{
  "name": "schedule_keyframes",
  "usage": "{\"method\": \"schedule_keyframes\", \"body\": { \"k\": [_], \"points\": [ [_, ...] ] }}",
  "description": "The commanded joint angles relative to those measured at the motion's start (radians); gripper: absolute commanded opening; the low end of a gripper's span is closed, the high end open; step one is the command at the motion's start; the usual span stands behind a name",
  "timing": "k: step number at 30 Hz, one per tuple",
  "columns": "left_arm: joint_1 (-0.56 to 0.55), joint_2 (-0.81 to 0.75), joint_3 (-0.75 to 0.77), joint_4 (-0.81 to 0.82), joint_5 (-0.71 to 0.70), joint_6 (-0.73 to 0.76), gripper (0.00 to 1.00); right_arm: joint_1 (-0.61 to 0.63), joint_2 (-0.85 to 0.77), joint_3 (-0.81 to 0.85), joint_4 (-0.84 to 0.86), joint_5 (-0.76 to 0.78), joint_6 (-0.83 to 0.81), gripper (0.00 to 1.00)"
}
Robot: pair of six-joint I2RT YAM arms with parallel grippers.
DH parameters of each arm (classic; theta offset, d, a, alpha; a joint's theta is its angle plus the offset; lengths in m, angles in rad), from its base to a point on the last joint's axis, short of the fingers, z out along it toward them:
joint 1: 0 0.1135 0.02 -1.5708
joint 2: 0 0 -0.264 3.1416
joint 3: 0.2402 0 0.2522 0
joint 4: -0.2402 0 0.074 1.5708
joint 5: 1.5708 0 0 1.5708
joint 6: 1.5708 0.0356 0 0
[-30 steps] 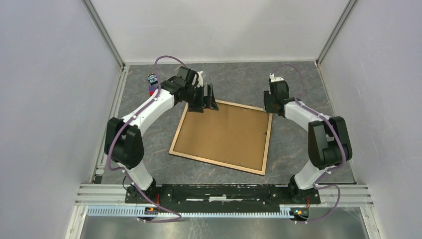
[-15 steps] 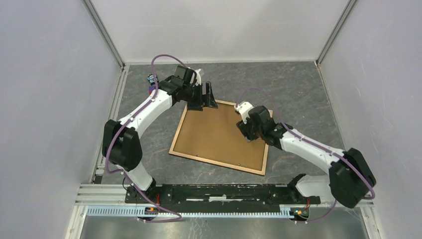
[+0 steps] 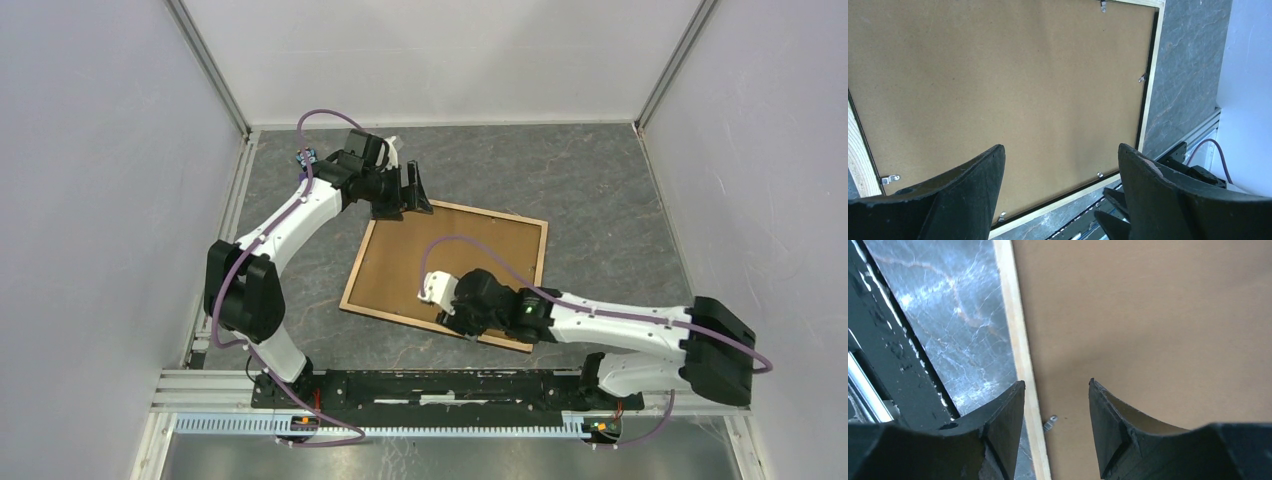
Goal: Put the photo into the frame
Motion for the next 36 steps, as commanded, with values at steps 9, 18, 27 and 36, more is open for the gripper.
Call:
{"method": "schedule_keyframes", "body": {
  "k": [9,18,27,36],
  "points": [
    [-0.003,-0.013,-0.012,0.03,-0.006,-0.028,0.89,0.186,0.215,0.03,-0.004,0.195,0.059,0.47],
    [-0.004,-0.008,-0.016,0.031,-0.018,-0.023,0.89,0.207,0.279,-0.006,0.053,0.241,0.095,0.36],
    [-0.004,-0.048,-0.024,0.03,-0.09,-0.009,0.9,0.211,0.237,-0.083,0.167,0.341,0.187,0.11],
    [-0.003,-0.11,-0.005,-0.01,-0.287,-0.005,0.96,0.211,0.144,-0.148,0.34,0.417,0.26,0.0]
  ]
}}
